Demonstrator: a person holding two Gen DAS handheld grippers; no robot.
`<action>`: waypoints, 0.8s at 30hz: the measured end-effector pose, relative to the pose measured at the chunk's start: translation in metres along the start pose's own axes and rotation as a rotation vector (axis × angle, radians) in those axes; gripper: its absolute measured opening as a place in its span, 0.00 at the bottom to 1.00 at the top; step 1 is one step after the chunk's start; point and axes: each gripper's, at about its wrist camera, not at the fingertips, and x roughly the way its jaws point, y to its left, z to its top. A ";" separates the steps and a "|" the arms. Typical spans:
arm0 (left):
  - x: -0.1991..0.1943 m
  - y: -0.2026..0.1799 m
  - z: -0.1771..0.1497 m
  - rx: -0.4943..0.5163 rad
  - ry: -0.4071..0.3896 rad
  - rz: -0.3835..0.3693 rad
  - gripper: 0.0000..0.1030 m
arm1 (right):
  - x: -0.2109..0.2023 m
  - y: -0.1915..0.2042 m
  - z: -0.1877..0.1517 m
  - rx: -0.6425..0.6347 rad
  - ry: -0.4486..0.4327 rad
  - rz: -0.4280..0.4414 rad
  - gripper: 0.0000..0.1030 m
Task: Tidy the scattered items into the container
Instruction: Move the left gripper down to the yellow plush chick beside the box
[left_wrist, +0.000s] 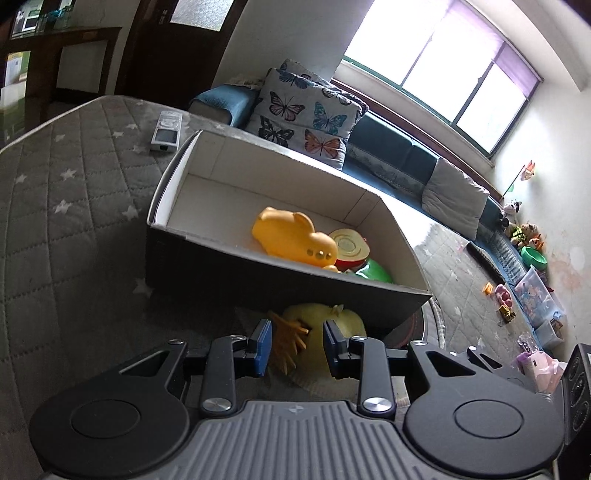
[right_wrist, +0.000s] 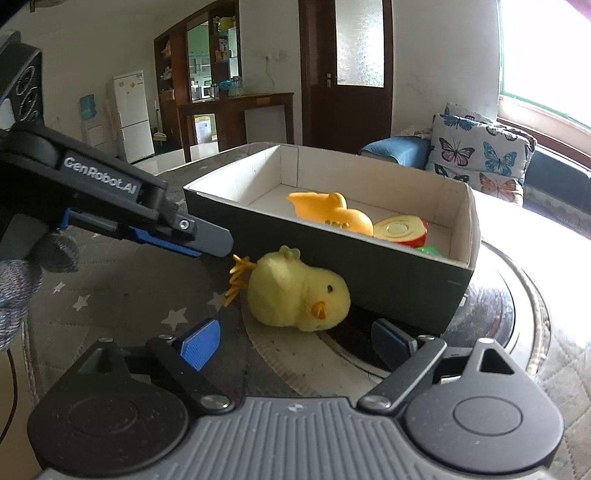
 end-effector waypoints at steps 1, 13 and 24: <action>0.000 0.001 -0.001 -0.002 0.003 0.001 0.32 | 0.001 0.000 0.000 0.002 0.002 -0.001 0.89; 0.003 0.003 -0.005 -0.005 0.021 -0.009 0.32 | 0.020 0.001 0.004 -0.015 0.021 -0.013 0.89; 0.012 0.006 -0.005 -0.004 0.043 0.006 0.32 | 0.036 0.006 0.010 -0.031 0.026 0.030 0.89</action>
